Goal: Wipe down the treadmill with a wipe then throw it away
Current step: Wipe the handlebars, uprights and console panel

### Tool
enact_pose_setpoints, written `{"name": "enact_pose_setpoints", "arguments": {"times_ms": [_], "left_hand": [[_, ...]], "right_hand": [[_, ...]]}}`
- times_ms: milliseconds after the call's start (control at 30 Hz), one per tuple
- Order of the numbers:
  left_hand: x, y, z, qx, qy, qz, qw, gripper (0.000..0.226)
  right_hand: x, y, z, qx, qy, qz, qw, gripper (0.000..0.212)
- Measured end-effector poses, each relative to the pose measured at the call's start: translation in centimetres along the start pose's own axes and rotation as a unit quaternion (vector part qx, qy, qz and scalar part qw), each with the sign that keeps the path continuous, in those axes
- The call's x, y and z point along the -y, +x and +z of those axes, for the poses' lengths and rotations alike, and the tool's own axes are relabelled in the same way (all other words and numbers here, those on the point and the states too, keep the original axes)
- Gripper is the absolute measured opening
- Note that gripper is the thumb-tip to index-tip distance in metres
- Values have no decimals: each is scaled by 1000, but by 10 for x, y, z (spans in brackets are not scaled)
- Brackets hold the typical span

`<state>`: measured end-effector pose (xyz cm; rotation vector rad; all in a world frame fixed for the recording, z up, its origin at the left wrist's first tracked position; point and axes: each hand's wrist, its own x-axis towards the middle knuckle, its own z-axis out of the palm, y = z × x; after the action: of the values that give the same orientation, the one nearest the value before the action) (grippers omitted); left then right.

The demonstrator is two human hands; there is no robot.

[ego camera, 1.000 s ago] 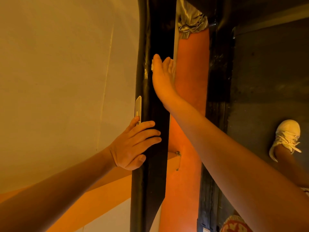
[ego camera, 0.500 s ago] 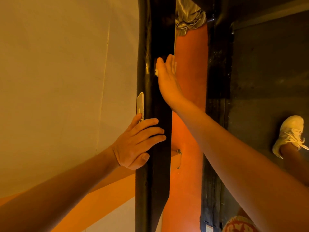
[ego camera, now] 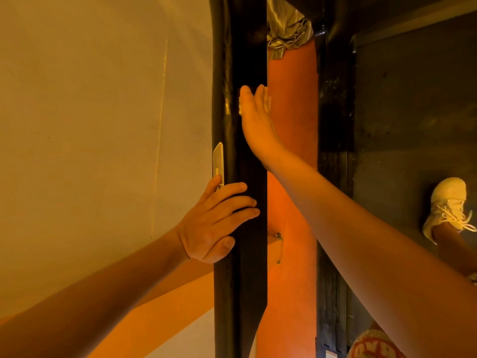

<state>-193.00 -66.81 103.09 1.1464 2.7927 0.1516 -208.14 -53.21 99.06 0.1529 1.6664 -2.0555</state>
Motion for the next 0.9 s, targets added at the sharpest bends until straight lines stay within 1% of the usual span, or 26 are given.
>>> {"name": "enact_pose_setpoints", "arguments": {"times_ms": [100,200,267,400,433,633,700,800,900], "left_hand": [[0,-1,0,6,-2,-2,1000,58],[0,-1,-1,5,-2,-2,1000,57],[0,-1,-1,7,-1,-5,1000,57],[0,-1,0,2,-4,-10,1000,57],[0,-1,0,-1,-4,-10,1000,57],[1,-2,2,-8,-7,-9,1000,57],[1,-2,1,-9,-12,-10,1000,58],[0,-1,1,-14,-10,-8,1000,58],[1,-1,2,-15,-10,-8,1000,57]], "right_hand": [[6,-7,5,-5,6,11,1000,69],[2,-16,10,4,-5,-14,1000,71],[-4,-16,7,6,-1,-17,1000,70],[-12,-7,-3,-7,3,56,998,72],[-10,-7,-2,-8,3,62,998,73],[-14,-18,10,2,1,10,1000,69],[-15,-11,3,3,-8,19,1000,70],[-9,-3,-2,-10,-10,59,998,73],[3,-8,6,-4,-3,44,999,73]]}}
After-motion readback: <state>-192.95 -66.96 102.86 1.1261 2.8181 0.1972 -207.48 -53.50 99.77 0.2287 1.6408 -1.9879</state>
